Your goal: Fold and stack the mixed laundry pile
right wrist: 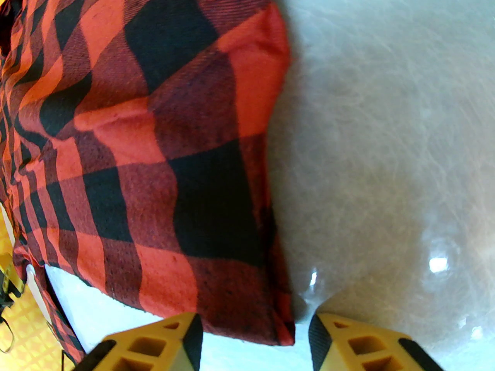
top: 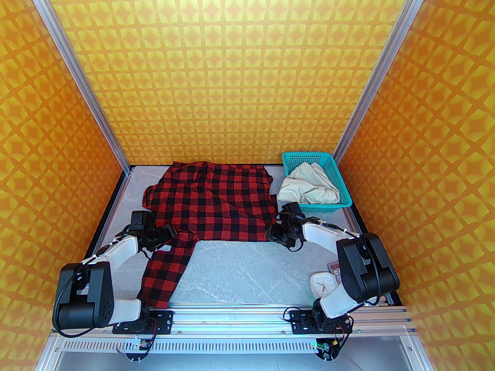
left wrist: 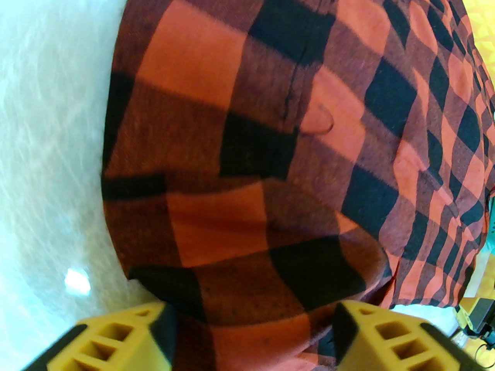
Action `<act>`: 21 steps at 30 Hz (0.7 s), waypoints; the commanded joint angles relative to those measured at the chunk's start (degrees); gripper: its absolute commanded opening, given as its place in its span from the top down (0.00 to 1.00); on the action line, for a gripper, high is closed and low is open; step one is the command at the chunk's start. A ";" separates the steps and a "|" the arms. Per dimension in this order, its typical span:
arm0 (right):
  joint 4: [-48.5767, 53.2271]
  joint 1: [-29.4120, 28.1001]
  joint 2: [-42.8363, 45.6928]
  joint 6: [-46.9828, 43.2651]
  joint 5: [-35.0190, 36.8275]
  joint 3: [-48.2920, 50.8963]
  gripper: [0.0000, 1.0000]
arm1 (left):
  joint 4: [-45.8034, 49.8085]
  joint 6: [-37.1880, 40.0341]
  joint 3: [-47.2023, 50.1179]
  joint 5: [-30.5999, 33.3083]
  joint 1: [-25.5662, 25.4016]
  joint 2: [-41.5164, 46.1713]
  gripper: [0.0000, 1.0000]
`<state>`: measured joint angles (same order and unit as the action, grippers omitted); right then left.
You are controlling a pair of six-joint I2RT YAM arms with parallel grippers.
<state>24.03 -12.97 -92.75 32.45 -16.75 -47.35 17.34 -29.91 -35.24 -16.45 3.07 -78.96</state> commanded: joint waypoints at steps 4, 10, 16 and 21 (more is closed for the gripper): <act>-8.14 -0.47 -7.15 2.53 -1.68 -2.60 0.63 | -2.80 -2.30 1.84 -4.07 0.36 2.53 0.57; -7.69 -0.45 -5.42 1.88 -0.92 -3.81 0.93 | 0.57 -2.41 2.77 -4.46 0.58 10.11 1.00; -2.16 -0.48 1.94 1.72 -0.57 -3.21 1.00 | 9.58 -1.93 0.44 -4.47 0.61 18.38 1.00; 4.69 -0.48 7.80 1.31 0.65 -1.31 1.00 | 17.91 -2.15 -1.92 -2.43 0.67 19.97 1.00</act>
<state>24.18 -13.39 -88.03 34.44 -16.53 -50.19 27.29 -32.16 -35.03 -19.66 3.25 -59.55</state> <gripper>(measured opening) 0.042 0.038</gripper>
